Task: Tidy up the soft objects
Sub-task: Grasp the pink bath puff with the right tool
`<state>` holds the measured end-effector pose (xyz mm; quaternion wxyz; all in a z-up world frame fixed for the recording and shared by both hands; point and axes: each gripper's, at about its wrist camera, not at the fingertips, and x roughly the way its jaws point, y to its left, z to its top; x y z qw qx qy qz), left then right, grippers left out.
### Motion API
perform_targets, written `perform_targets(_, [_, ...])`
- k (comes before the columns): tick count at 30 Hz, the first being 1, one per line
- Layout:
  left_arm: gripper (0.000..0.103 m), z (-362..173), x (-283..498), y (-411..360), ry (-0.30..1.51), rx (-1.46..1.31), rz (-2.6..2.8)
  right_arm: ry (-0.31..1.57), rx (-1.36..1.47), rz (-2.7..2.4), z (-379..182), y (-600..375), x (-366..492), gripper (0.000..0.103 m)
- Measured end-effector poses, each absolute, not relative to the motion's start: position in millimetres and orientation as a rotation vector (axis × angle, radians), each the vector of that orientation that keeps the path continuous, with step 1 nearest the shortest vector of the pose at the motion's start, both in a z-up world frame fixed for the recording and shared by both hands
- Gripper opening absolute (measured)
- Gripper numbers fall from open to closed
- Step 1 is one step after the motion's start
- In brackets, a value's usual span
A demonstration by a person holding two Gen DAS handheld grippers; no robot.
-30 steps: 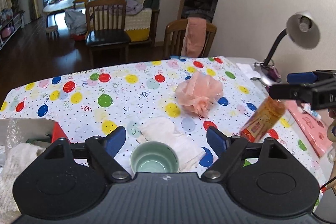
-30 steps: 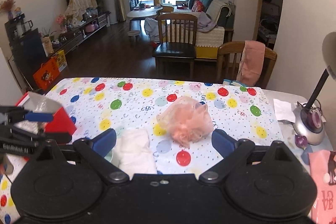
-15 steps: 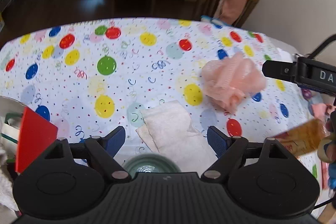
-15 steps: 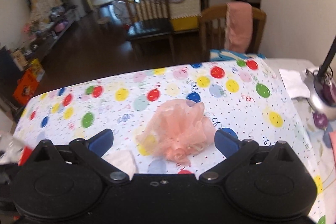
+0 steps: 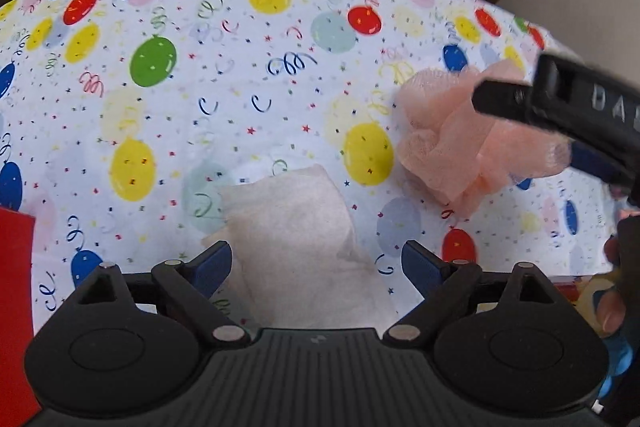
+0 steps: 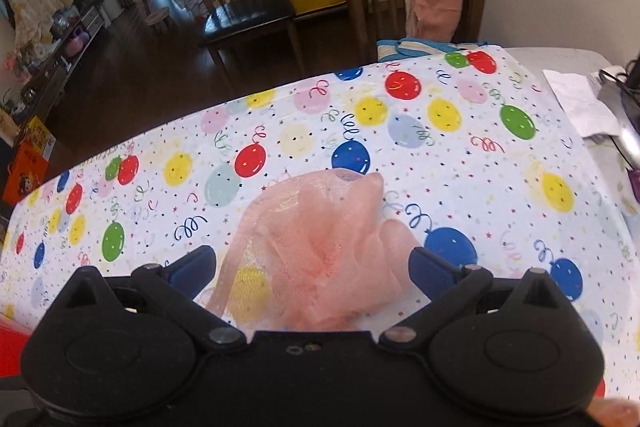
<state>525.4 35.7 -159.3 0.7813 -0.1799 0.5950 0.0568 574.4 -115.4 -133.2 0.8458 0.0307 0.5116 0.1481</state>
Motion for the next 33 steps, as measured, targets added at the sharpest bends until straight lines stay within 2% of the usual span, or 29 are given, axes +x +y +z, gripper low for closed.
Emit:
perform_targets(13, [0.092, -200.6, 538.6, 14.7, 1.337, -0.286, 0.166, 1.121, 0.041, 0.313, -165.7, -106.5, 589.7, 0.102])
perform_targets(21, [0.090, -206.1, 538.6, 17.3, 1.326, -0.290, 0.197, 1.109, -0.011, 0.327, -172.4, -101.9, 588.8, 0.090])
perform_targets(24, [0.081, -204.9, 537.5, 18.6, 1.312, -0.293, 0.206, 1.109, -0.009, 0.325, -174.2, -102.9, 588.6, 0.084])
perform_targets(29, [0.050, -199.3, 535.0, 17.8, 1.282, -0.258, 0.213, 1.101, -0.014, 0.330, -172.8, -100.8, 585.9, 0.073])
perform_targets(32, [0.035, -195.7, 531.6, 18.0, 1.265, -0.261, 0.201, 1.094, -0.030, 0.331, -172.2, -99.1, 583.7, 0.067])
perform_targets(33, [0.033, -195.9, 531.3, 17.1, 1.262, -0.255, 0.198, 1.094, -0.032, 0.330, -172.3, -99.1, 583.3, 0.065])
